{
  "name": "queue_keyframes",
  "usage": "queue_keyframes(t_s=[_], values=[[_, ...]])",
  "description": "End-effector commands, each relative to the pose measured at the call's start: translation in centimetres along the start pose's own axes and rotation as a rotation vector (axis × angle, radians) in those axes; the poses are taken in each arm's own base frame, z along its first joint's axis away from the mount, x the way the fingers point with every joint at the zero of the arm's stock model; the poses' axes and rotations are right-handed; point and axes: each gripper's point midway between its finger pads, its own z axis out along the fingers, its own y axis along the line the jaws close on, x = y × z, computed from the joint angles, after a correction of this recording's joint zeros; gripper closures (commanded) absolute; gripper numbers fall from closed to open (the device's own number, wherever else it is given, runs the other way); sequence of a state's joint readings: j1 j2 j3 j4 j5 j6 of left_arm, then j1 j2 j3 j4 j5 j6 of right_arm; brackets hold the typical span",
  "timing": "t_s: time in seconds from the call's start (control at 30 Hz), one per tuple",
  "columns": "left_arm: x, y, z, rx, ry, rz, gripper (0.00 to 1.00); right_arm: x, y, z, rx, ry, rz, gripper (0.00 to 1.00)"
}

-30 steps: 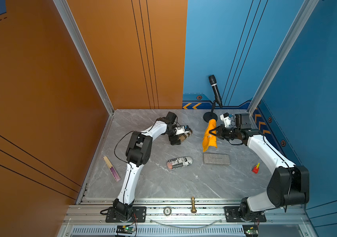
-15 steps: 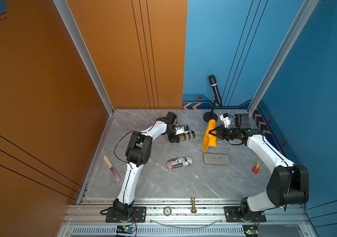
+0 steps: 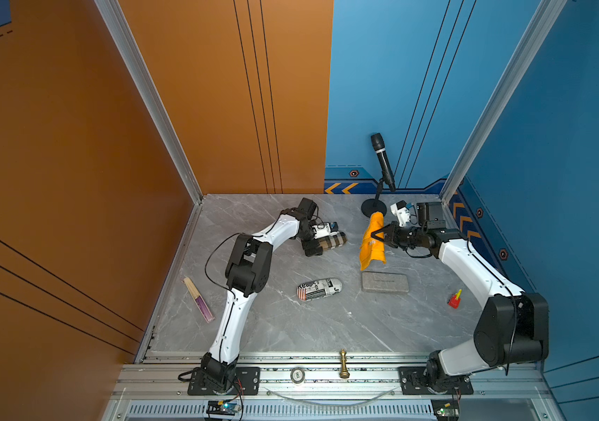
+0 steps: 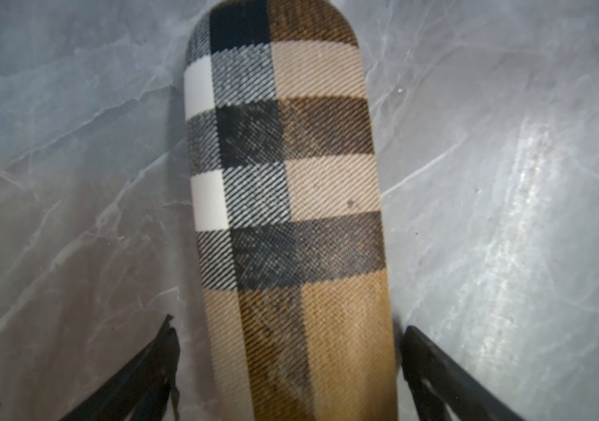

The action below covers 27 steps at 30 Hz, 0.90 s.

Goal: Wipe the eyeglass case
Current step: Pick up the eyeglass case from the center of the board.

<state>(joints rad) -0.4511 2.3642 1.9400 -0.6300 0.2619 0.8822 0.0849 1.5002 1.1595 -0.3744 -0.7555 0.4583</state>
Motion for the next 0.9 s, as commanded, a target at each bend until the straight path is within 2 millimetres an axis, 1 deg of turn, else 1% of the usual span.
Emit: queue_keyframes(t_s=[0.0,0.1,0.2,0.27,0.33,0.5,0.57,0.67,0.7,0.87], values=[[0.5,-0.5,1.3,0.016,0.039,-0.009,0.05,-0.6,0.5,-0.2,-0.013,-0.012,-0.043,1.00],[0.4,-0.4,1.6,0.011,0.046,-0.004,0.06,-0.5,0.3,-0.1,-0.011,-0.009,-0.042,1.00],[0.4,-0.7,1.8,0.020,0.043,-0.001,0.11,-0.5,0.3,-0.1,-0.010,-0.007,-0.042,1.00],[0.4,-0.8,1.9,0.026,0.041,-0.004,0.21,-0.4,0.3,-0.2,-0.007,-0.006,-0.044,1.00],[0.5,-1.1,1.8,0.030,0.045,0.002,0.29,-0.4,0.3,-0.2,-0.007,-0.007,-0.044,1.00],[0.0,-1.4,1.1,0.018,0.046,-0.005,0.39,-0.3,0.6,-0.3,-0.009,-0.008,-0.045,1.00],[-0.7,-1.4,0.2,0.001,0.033,-0.019,0.45,-0.2,1.1,-0.6,-0.010,-0.012,-0.053,1.00],[-2.2,-1.9,-1.9,-0.030,0.002,-0.029,0.49,-0.1,2.0,-1.2,-0.007,-0.019,-0.072,1.00],[-3.0,-2.2,-2.8,-0.047,-0.021,-0.024,0.49,0.0,2.4,-1.4,-0.008,-0.022,-0.078,1.00],[-6.7,-5.0,-7.3,-0.107,-0.122,0.017,0.53,0.7,5.2,-1.8,-0.017,-0.021,-0.133,1.00]])
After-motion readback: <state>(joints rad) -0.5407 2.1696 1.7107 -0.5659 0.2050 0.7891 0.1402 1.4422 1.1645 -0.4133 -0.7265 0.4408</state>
